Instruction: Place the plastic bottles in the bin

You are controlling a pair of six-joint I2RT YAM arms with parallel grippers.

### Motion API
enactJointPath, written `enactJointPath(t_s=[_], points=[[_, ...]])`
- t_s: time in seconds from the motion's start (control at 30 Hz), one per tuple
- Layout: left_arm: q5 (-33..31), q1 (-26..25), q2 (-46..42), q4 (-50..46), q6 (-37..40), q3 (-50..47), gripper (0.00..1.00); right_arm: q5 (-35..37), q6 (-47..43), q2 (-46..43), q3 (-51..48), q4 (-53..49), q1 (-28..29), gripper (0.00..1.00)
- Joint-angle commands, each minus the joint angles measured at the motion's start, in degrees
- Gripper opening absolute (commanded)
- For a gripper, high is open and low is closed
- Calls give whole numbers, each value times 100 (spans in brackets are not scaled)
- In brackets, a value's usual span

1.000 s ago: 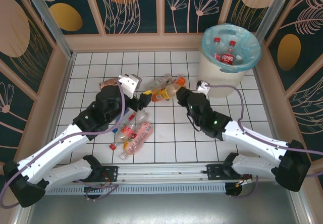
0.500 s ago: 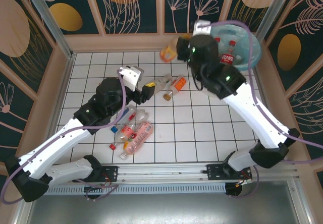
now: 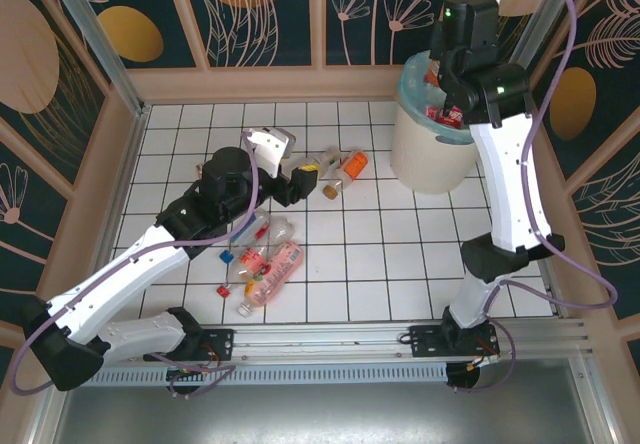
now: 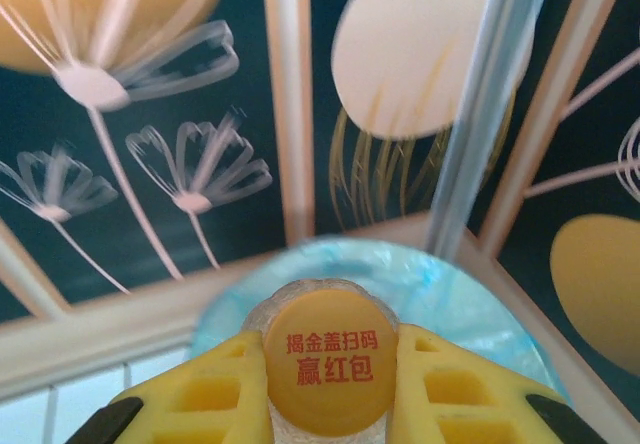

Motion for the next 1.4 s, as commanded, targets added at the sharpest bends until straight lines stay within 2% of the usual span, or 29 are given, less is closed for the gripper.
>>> enactJointPath(t_s=[0.0, 0.23, 0.47, 0.7, 1.0, 1.13, 1.23, 1.37], points=[[102, -27, -8, 32, -169, 29, 71, -567, 123, 155, -310, -282, -276, 0], [61, -31, -31, 78, -215, -172, 71, -1679, 342, 425, -967, -389, -657, 0], [-12, -29, -116, 80, -171, -332, 71, -2166, 365, 360, -2146, 51, -964, 0], [-58, -28, -145, 78, -118, -404, 71, -2298, 251, 212, -3443, 764, -1196, 0], [-86, -24, -171, 179, -125, -515, 71, -2275, 113, 134, -3979, 1060, -1279, 0], [-84, -28, -154, 201, -136, -535, 71, -2318, 59, 289, -4023, 991, -1286, 9], [-100, -31, -176, 192, -134, -530, 71, -2515, 104, 244, -3991, 1046, -1286, 12], [-156, -30, -206, 118, -84, -486, 71, -2633, 206, 96, -3489, 981, -1262, 30]])
